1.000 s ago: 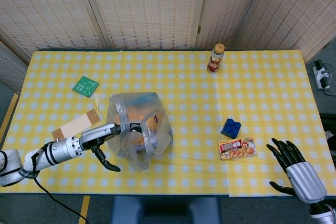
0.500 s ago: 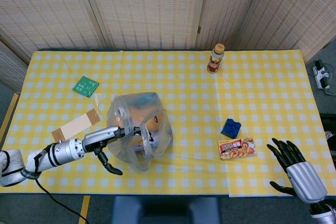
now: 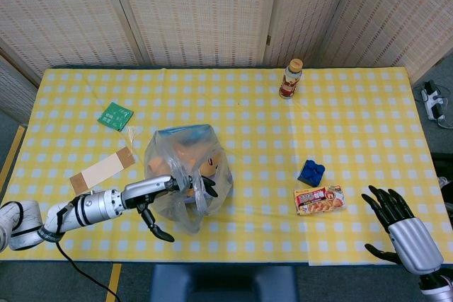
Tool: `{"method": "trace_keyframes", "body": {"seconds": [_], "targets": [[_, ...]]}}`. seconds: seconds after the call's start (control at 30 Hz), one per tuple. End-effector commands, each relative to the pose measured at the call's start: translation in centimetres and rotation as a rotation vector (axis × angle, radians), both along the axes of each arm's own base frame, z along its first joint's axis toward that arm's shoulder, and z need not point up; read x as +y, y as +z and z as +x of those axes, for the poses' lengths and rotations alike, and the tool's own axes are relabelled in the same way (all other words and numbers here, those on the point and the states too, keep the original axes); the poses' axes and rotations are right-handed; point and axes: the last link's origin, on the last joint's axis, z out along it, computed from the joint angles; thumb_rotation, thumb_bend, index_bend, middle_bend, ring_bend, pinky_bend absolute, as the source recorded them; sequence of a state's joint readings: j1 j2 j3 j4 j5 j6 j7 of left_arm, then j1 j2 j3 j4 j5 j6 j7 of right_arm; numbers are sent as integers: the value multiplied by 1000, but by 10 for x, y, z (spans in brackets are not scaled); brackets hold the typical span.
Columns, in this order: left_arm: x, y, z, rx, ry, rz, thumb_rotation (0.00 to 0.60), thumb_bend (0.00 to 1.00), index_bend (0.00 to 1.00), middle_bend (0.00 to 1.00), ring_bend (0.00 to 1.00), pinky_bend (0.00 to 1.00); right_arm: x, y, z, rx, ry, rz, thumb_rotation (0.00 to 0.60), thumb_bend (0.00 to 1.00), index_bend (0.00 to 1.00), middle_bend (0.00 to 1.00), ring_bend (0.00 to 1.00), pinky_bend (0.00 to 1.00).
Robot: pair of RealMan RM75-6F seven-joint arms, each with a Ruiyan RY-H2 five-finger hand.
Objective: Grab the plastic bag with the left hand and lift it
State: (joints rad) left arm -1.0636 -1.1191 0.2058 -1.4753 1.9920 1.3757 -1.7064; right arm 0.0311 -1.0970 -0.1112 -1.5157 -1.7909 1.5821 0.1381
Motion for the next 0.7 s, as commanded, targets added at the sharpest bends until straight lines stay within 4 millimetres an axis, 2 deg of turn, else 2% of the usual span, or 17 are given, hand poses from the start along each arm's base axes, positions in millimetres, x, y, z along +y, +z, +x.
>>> {"method": "trace_keyframes", "body": {"seconds": [0.03,0.37,0.7], "targets": [[0,-2,2,8,-1,-11,600,90,102,199,64,69,0,0,0,0,1,-2,600,0,0,0,0,0],[1,-4,13,-14,0,-36,600,90,86,197,51,54,-1,1,-1,0,-1,-5,600,0,0,0,0,0],[2,-5,26,-39,-6,-58,600,92,74,155,38,75,0,1,0,-2,2,-7,600,0,0,0,0,0]]}}
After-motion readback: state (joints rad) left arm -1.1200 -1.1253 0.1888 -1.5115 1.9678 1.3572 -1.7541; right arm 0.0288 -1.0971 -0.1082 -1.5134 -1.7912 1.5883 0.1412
